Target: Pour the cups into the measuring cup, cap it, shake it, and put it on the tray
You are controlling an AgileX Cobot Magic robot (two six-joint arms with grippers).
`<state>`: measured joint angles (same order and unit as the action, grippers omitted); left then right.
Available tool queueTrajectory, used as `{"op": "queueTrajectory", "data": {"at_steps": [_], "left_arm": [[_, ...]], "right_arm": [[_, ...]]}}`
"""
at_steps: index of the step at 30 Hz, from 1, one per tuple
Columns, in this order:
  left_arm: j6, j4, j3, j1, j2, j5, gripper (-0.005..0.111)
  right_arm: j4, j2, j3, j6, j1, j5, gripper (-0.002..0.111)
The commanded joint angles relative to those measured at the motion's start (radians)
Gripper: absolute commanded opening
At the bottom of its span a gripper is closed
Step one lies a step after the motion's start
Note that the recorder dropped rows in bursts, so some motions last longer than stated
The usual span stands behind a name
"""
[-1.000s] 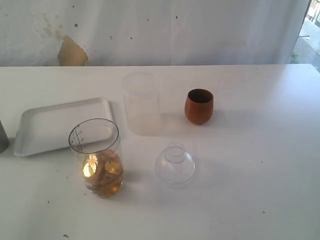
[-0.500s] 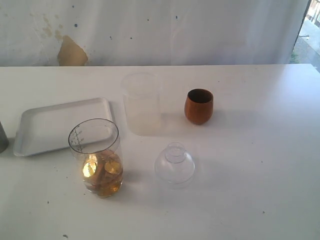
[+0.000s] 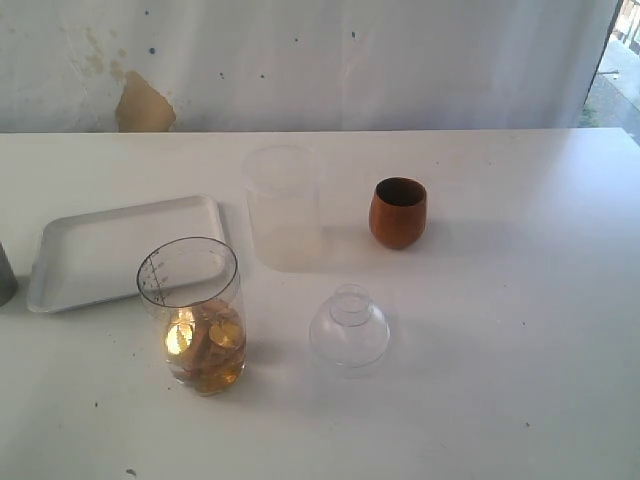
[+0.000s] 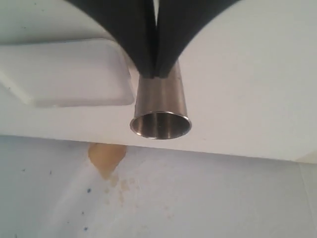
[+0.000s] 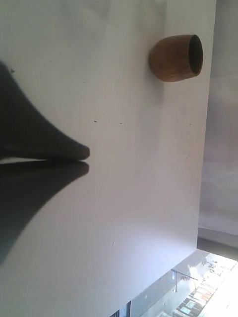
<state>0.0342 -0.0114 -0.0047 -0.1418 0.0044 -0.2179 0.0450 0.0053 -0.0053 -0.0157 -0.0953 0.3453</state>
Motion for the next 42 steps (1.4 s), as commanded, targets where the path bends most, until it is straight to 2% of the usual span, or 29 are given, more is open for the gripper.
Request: {"op": "queueTrajectory", "data": {"at_steps": [1, 18, 24, 42], "left_arm": [[-0.11, -0.004, 0.005, 0.005, -0.004, 0.012, 0.0], [-0.096, -0.004, 0.005, 0.008, -0.004, 0.017, 0.0], [-0.096, -0.011, 0.005, 0.066, -0.004, 0.016, 0.0], [-0.096, -0.011, 0.005, 0.066, -0.004, 0.016, 0.0]], "right_arm": [[0.004, -0.005, 0.005, 0.005, -0.005, -0.003, 0.0], [0.004, -0.005, 0.005, 0.005, -0.005, -0.003, 0.0], [0.004, -0.005, 0.005, 0.005, -0.005, -0.003, 0.0], [0.004, -0.005, 0.005, 0.005, -0.005, -0.003, 0.0]]}}
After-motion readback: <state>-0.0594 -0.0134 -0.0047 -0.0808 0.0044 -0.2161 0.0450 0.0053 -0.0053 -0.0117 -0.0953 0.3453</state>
